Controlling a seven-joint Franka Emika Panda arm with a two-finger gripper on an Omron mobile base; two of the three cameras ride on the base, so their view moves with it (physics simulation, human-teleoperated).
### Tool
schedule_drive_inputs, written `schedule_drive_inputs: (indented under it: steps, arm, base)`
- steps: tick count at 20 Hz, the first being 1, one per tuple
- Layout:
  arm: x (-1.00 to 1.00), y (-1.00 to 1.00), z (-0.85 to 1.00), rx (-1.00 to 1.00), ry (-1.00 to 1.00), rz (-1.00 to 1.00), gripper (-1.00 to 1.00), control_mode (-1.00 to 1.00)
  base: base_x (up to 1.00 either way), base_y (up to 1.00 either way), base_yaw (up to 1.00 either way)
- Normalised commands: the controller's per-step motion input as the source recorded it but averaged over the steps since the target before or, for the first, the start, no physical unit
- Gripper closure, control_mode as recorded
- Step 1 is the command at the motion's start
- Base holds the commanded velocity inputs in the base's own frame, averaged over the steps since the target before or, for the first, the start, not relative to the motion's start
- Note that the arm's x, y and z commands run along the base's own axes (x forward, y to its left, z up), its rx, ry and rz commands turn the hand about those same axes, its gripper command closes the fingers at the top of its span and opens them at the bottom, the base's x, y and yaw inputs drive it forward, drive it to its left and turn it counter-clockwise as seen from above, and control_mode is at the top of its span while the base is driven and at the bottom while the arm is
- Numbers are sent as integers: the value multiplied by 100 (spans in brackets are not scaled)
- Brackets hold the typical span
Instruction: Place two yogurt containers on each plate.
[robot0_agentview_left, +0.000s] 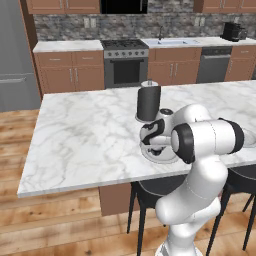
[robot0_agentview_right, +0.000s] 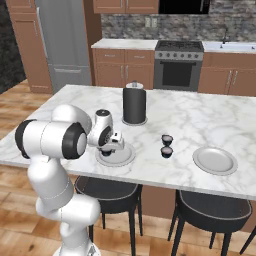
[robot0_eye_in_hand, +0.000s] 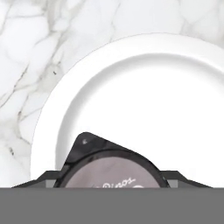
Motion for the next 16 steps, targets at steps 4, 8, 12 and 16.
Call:
schedule_drive_inputs:
  steps: [4, 8, 12, 16]
  arm:
    - [0, -3, 0, 1, 1, 0, -100, -100]
    - [0, -1, 0, 0, 0, 0, -100, -100]
    - [0, 0, 5, 0, -1, 0, -100, -100]
    - [3, -4, 31, 0, -2, 0, -100, -100]
  base:
    - [0, 0, 0]
    - [0, 0, 0]
    - [0, 0, 0]
    - [0, 0, 0]
